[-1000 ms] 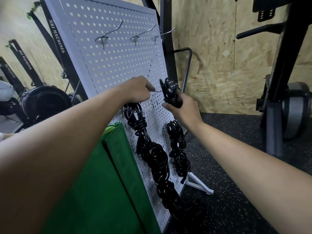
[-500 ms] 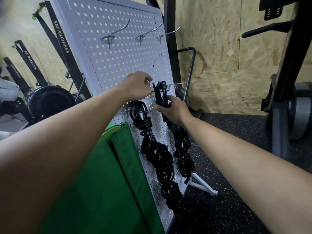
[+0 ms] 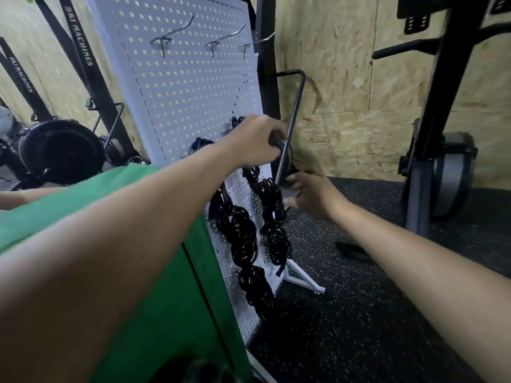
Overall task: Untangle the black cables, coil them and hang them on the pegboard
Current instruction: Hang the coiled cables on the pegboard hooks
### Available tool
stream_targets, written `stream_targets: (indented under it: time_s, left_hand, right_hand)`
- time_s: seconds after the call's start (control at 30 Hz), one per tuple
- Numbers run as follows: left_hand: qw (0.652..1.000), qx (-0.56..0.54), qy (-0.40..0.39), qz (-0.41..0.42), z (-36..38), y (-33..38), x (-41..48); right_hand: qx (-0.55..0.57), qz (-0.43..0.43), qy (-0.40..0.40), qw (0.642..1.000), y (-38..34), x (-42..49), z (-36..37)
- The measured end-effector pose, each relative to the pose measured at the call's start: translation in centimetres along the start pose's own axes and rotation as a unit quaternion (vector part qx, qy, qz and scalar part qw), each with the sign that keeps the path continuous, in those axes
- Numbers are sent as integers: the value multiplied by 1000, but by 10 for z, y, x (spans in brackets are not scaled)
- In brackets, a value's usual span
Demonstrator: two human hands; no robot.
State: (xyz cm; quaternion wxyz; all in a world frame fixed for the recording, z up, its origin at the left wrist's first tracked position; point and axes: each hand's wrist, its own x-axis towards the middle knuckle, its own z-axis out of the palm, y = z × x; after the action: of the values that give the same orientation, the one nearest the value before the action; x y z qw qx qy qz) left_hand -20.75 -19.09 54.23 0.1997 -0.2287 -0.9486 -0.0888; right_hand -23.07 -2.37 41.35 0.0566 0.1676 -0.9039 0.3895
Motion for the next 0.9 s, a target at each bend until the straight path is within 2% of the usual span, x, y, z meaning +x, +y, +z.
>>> stream_targets:
  time_s: [0.13,0.27,0.43,0.53,0.7,0.83,0.9]
  left_hand:
    - [995,-50,-78,-41,73,15,-17]
    - [978,-106,-152,-100,167,23,-38]
    - [940,-168,-242,-173,292,19,-71]
    - [913,-160,-306,-215,375,11,-98]
    - [868,-144,-369,-300,493,6,-153]
    - [838,-125,-421,-324,552,-13,-194]
    - [839,-120,-420,-324,568,-22,-209]
  right_hand:
    - [-94,20,-43,994,44,-41,0]
    - [-115,76,-90,986,102,-70,18]
    - [-124,114,-115,979,171,-94,49]
    - [-124,132,-138,974,207,-104,66]
    - [-132,171,-193,957,267,-114,106]
    - [-132,183,-224,948,300,-110,134]
    - [-122,190,-237,945,311,-107,144]
